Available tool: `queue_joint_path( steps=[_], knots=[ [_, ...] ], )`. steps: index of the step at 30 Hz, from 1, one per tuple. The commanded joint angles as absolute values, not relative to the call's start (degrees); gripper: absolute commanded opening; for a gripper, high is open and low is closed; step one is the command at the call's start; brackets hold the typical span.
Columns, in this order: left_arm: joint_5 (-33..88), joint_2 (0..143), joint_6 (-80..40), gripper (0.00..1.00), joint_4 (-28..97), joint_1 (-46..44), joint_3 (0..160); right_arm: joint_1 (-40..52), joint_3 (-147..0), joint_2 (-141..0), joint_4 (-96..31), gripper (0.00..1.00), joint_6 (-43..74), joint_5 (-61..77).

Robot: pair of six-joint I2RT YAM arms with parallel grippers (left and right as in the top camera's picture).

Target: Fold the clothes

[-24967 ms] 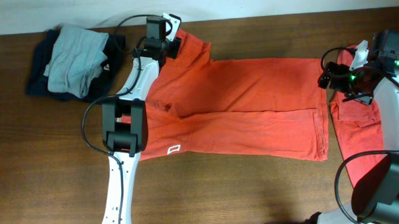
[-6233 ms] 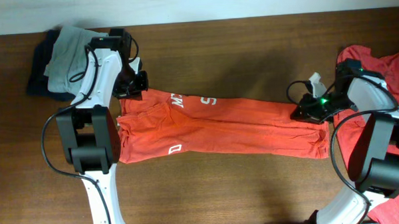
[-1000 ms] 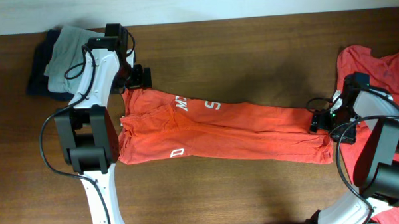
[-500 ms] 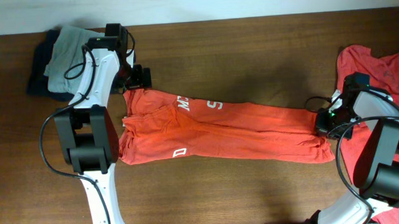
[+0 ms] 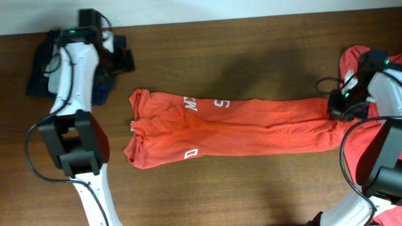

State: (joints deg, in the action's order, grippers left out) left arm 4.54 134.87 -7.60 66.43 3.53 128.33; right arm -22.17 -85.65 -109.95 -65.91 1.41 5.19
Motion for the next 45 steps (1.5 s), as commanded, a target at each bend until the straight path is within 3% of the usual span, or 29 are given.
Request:
queue_joint_path(
  steps=[1, 9, 26, 45],
  knots=[
    [5.3, 134.2, -8.4, 0.99, 66.9, 6.8, 130.3, -21.6, -91.4, -110.0, -69.1, 0.04, 0.8, 4.3],
    [5.3, 134.2, -8.3, 0.99, 69.4, 12.8, 130.3, -13.2, -102.3, -109.9, -77.1, 0.04, 0.9, 4.3],
    [5.1, 134.2, -8.1, 0.99, 70.0, 14.2, 130.3, 13.3, -100.5, -112.7, -73.3, 0.04, 2.5, 0.9],
    [5.1, 134.2, -8.1, 0.99, 70.5, 14.2, 130.3, 24.0, -95.6, -120.0, -61.7, 0.04, 10.1, 7.4]
  ],
)
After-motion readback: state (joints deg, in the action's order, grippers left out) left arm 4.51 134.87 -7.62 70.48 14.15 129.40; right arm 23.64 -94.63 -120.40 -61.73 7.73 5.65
